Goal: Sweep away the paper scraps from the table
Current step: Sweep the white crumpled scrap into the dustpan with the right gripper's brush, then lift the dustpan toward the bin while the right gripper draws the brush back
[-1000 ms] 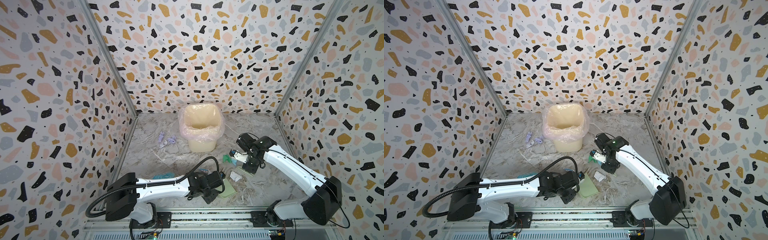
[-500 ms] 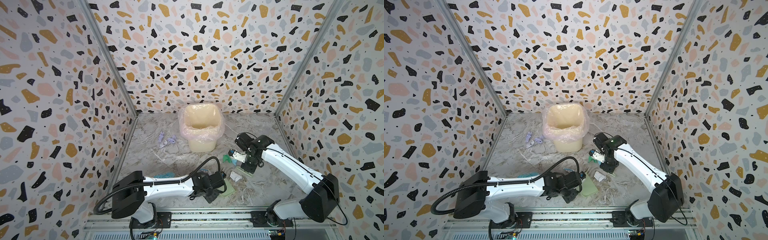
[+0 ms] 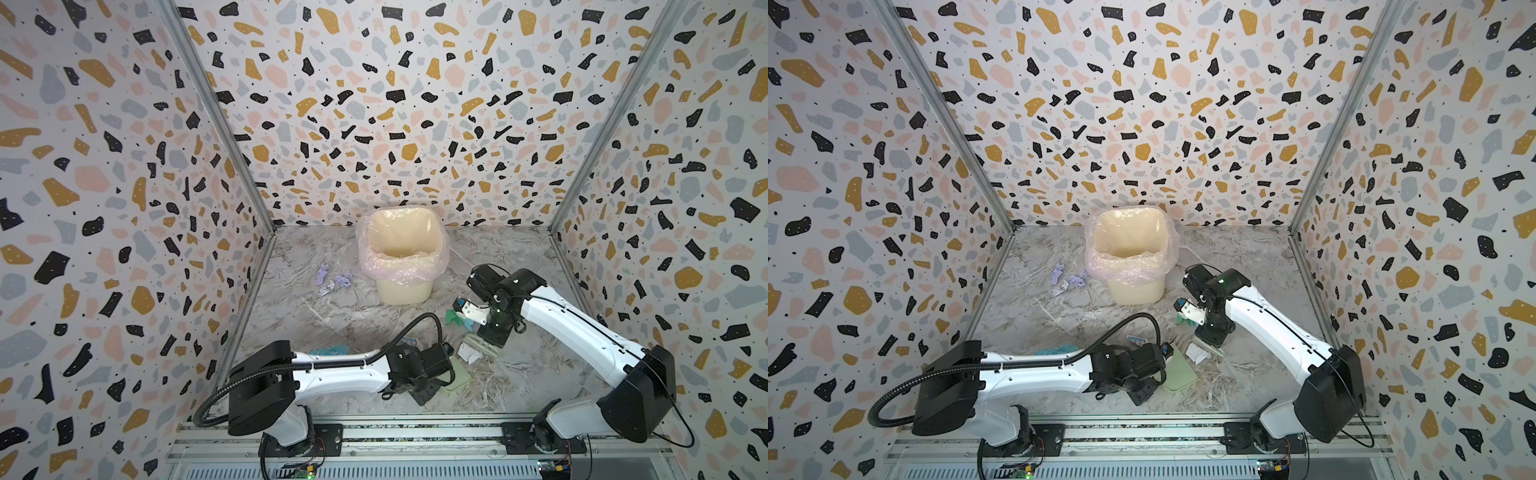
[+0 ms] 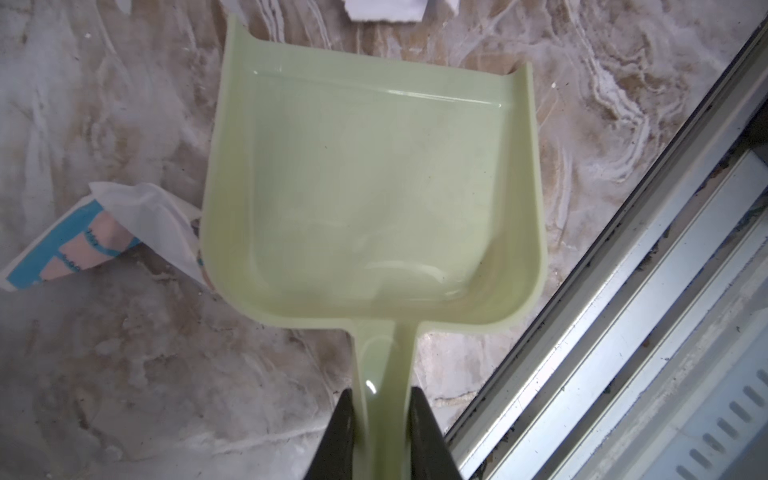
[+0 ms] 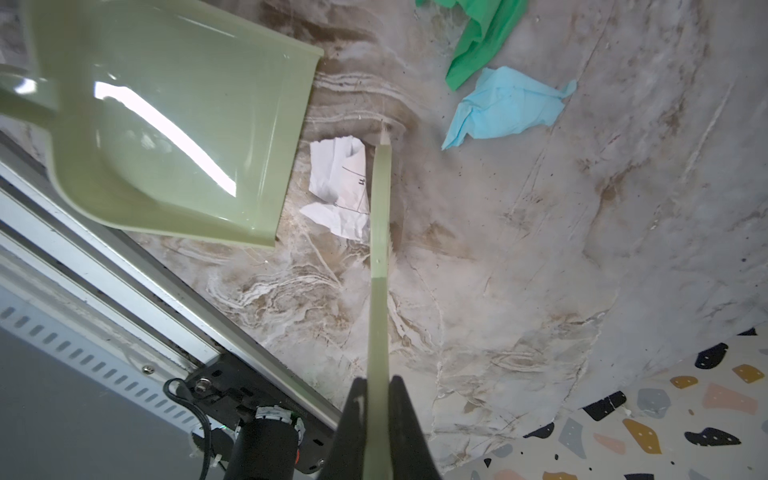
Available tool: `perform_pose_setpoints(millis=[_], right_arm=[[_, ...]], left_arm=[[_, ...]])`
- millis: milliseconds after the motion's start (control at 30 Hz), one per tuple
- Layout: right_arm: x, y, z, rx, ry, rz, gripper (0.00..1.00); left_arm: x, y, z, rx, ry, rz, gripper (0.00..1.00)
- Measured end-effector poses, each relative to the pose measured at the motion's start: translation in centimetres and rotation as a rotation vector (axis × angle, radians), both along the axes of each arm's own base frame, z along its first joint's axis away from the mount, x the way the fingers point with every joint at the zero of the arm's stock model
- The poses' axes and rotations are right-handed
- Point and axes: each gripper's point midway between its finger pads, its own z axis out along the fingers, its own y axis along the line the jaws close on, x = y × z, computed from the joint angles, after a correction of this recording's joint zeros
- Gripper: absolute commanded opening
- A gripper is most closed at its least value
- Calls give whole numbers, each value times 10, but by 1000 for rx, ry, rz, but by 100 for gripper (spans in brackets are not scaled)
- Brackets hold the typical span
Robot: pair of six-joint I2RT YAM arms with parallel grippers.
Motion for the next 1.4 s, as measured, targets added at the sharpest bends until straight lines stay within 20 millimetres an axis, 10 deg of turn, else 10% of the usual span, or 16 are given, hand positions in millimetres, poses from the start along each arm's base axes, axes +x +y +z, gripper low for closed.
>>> perform_pose_setpoints(millis=[767, 1400], right_arm=[[-19, 59, 38, 194, 35, 90, 0], [-8, 46, 27, 175, 44, 33, 0]], left_arm=[[2, -6, 0, -22, -1, 13, 0], [3, -9, -1, -32, 1, 20, 0]])
